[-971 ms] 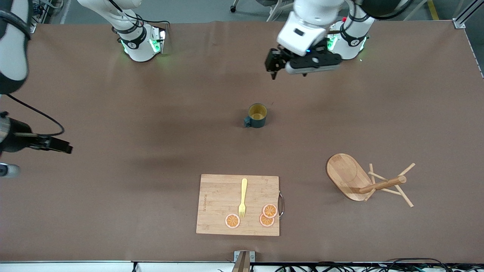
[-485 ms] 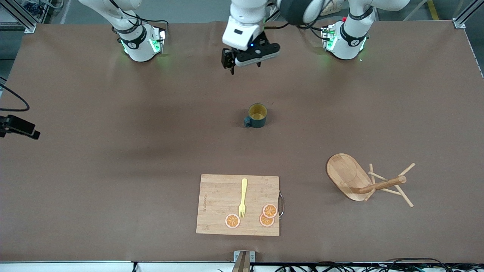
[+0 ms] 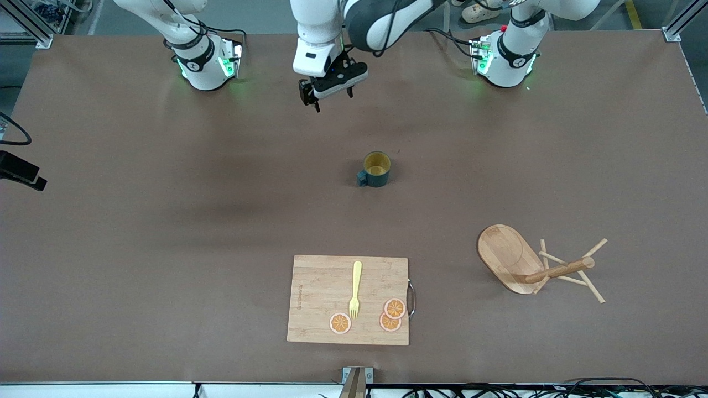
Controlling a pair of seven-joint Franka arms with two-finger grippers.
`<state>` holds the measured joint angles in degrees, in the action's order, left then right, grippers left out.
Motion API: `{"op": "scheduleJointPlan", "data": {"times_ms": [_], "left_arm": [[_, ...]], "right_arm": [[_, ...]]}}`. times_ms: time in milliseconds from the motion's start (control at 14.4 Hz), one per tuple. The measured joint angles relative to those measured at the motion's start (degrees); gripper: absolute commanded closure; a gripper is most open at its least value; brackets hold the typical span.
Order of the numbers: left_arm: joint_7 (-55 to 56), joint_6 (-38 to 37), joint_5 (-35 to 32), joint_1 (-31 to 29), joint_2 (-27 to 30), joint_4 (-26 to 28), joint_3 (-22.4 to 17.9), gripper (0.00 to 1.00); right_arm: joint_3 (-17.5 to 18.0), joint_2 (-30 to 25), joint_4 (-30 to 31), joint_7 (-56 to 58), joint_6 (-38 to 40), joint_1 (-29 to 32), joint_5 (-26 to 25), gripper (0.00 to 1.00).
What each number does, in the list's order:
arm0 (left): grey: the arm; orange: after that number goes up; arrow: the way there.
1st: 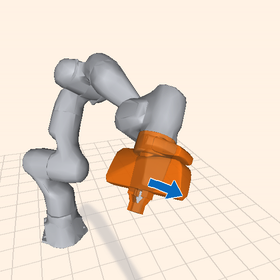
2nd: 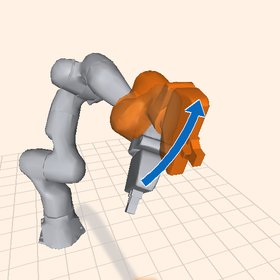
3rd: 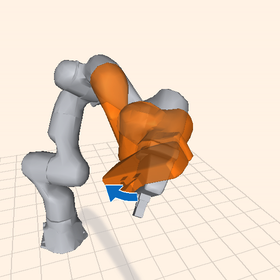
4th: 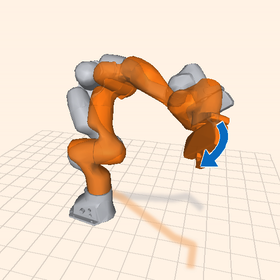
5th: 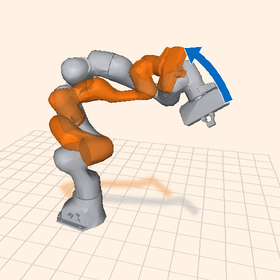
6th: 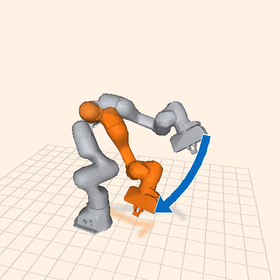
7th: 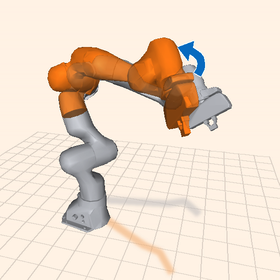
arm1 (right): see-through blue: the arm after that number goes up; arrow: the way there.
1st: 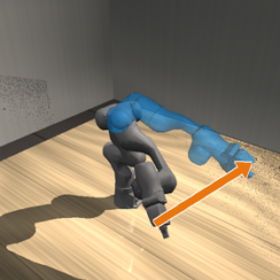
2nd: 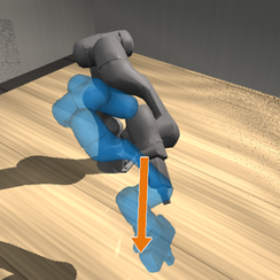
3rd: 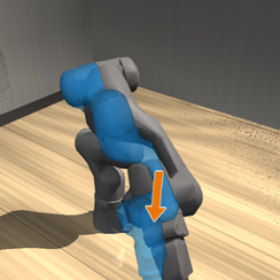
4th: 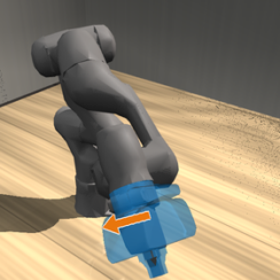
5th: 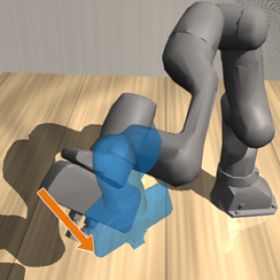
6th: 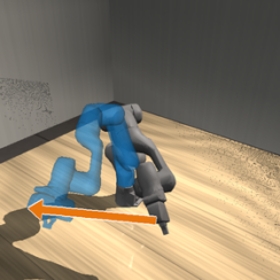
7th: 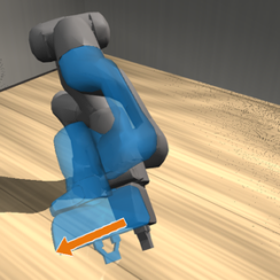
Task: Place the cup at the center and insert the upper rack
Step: 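Move the left gripper over the mug and lower beside it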
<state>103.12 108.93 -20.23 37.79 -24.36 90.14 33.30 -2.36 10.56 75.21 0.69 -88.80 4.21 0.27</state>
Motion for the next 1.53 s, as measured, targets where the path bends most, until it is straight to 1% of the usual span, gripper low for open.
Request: {"op": "scheduleJointPlan", "data": {"times_ms": [208, 416, 555, 694, 971, 1040, 1110, 1318, 1526], "left_arm": [[6.6, 0.0, -5.4, 3.3, -3.9, -0.8, -0.1, 0.00], [14.3, 0.0, -12.4, 6.6, -7.4, -1.0, -0.3, 0.00], [18.5, 0.0, -16.0, 9.1, -9.4, -1.1, -1.9, 0.00], [20.6, 0.0, -17.8, 13.2, -11.0, -1.2, -5.9, 0.00], [22.0, 0.0, -18.2, 24.8, -14.8, -3.6, -18.9, 0.00], [22.0, 0.0, -18.2, 27.0, -16.1, -4.7, -21.6, 0.00], [22.0, 0.0, -18.2, 28.3, -17.4, -5.7, -23.1, 0.00], [22.0, 0.0, -18.3, 29.6, -20.6, -7.8, -25.2, 0.00], [22.0, 0.0, -18.3, 32.1, -22.7, -9.1, -28.7, 0.00]], "right_arm": [[0.0, -3.0, 4.6, 0.0, -1.6, -0.2, 0.0, 0.00], [0.0, -6.3, 9.2, 0.1, -3.1, -0.8, -0.6, 0.00], [0.0, -7.4, 10.5, 0.1, -3.3, -1.3, -0.8, 0.00], [0.0, -8.0, 11.5, 0.1, -3.5, -1.3, -1.0, 0.00], [0.0, -8.6, 12.3, 0.1, -4.0, -1.4, -1.7, 0.00], [0.0, -8.7, 12.4, 0.1, -4.0, -1.5, -1.7, 0.00], [0.0, -8.7, 12.5, 0.1, -4.0, -1.5, -1.7, 0.00], [0.0, -8.7, 12.5, 0.1, -4.0, -1.7, -1.7, 0.00], [0.0, -8.8, 12.5, 0.1, -4.0, -1.8, -1.7, 0.00]]}}
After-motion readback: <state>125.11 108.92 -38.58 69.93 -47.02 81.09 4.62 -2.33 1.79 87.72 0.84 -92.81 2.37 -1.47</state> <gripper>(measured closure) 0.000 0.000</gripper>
